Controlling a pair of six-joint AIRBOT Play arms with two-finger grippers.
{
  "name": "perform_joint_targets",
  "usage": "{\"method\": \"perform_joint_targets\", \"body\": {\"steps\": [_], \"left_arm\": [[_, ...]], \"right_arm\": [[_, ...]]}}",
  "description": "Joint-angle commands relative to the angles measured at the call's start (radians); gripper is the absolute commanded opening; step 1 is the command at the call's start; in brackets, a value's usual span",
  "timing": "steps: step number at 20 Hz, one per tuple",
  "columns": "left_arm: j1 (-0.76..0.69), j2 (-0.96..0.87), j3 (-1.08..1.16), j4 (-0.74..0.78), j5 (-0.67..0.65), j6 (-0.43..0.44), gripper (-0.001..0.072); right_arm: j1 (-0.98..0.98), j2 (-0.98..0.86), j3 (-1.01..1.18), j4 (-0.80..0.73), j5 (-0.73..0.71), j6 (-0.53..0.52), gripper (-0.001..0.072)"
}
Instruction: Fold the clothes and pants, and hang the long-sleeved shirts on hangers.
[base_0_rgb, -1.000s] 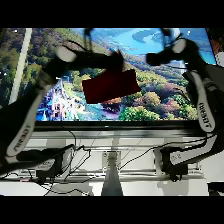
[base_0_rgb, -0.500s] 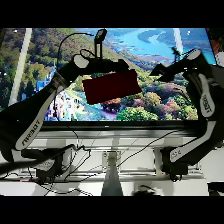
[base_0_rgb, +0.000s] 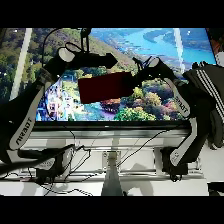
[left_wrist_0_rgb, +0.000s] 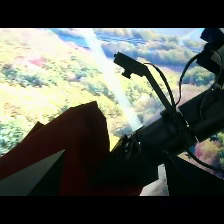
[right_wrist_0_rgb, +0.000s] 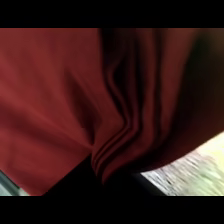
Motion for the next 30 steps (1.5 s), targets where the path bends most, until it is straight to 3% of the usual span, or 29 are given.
{"method": "perform_joint_targets", "body": {"steps": [1,6,10,13,20,21,22,23,27,30], "left_arm": [[0.058,0.038,0.000,0.089,-0.061,0.018,0.0683],[0.166,0.232,0.000,0.389,-0.141,0.026,0.0684],[0.231,0.385,0.000,0.399,-0.159,0.026,0.0685],[0.240,0.444,0.000,0.399,-0.159,0.026,0.0684],[0.239,0.452,0.000,0.399,-0.159,0.026,0.0684],[0.239,0.452,0.000,0.399,-0.159,0.026,0.0684],[0.239,0.452,0.000,0.399,-0.159,0.026,0.0684],[0.239,0.452,0.000,0.399,-0.159,0.026,0.0684],[0.239,0.452,0.000,0.399,-0.159,0.026,0.0684],[0.239,0.452,0.000,0.399,-0.159,0.026,0.0685]], "right_arm": [[0.022,0.040,0.039,-0.085,-0.033,0.005,0.0013],[-0.170,0.291,0.121,-0.304,-0.043,0.113,0.0012],[-0.411,0.547,0.121,-0.536,0.003,0.249,0.0013],[-0.635,0.682,0.121,-0.656,0.136,0.304,0.0013],[-1.177,0.814,0.117,-0.741,0.464,0.318,0.0013],[-1.238,0.814,0.108,-0.741,0.473,0.323,0.0072],[-1.283,0.814,0.098,-0.740,0.460,0.367,0.0427],[-1.318,0.813,0.093,-0.729,0.451,0.410,0.0688],[-1.301,0.812,0.093,-0.583,0.377,0.425,0.0658],[-1.141,0.804,0.093,-0.439,0.344,0.380,0.0372]]}}
